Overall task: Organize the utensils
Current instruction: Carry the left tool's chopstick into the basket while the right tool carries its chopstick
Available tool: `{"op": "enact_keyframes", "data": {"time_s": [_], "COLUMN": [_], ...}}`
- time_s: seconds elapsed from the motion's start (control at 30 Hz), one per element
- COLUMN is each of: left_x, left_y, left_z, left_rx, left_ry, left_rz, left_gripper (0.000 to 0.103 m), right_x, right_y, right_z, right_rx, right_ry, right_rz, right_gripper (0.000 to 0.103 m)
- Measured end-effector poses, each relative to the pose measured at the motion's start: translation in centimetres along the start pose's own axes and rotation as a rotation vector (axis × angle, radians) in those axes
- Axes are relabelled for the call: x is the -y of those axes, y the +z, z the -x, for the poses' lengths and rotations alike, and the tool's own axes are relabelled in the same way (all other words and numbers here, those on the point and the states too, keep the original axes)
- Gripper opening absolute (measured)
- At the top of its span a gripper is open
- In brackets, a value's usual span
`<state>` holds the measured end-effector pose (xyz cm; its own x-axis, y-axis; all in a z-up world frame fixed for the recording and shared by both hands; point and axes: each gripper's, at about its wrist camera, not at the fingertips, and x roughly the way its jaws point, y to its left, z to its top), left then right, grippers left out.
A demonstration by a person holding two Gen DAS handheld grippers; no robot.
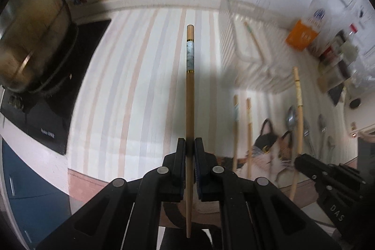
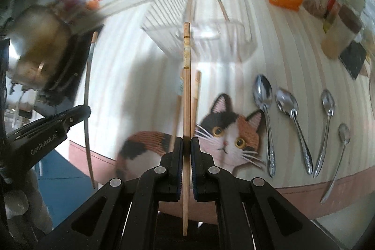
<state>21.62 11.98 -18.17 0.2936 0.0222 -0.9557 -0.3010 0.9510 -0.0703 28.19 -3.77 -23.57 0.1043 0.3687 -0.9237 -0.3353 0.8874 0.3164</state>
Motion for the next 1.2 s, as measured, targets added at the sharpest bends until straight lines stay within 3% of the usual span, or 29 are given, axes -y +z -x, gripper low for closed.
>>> {"op": "enact_keyframes", "data": {"time_s": [0.27, 0.43, 0.53, 0.83, 1.1, 1.2], "left_x": [3.1, 5.7, 7.0, 9.6, 9.8, 9.6], "left_y": [6.1, 10.7, 13.3, 20.1, 22.7, 22.8], "left_z": [4.7, 5.1, 4.6, -0.7, -6.6, -7.1], "left_rx": [0.125, 0.162, 0.168, 0.063, -0.079, -0.101], "left_ry": [-0.089, -0.123, -0.133, -0.154, -0.169, -0.134], "left_rz": [-0.021, -0.049, -0.059, -0.061, -0.042, -0.035], "left_gripper": [0.005, 0.005, 0.005, 0.005, 0.005, 0.007], "right_x": [0.8, 2.2, 2.9, 5.6, 6.2, 6.4], "right_y": [5.2, 10.9, 14.2, 22.2, 24.8, 25.2], "right_z": [5.8, 8.0, 8.1, 3.2, -2.4, -3.8], "right_rx": [0.129, 0.209, 0.214, 0.139, 0.050, 0.015], "right_ry": [0.058, 0.051, 0.041, 0.052, 0.029, 0.018], "right_rz": [-0.039, -0.059, -0.064, -0.113, -0.114, -0.112], "right_gripper": [0.006, 0.006, 0.006, 0.006, 0.006, 0.009]}}
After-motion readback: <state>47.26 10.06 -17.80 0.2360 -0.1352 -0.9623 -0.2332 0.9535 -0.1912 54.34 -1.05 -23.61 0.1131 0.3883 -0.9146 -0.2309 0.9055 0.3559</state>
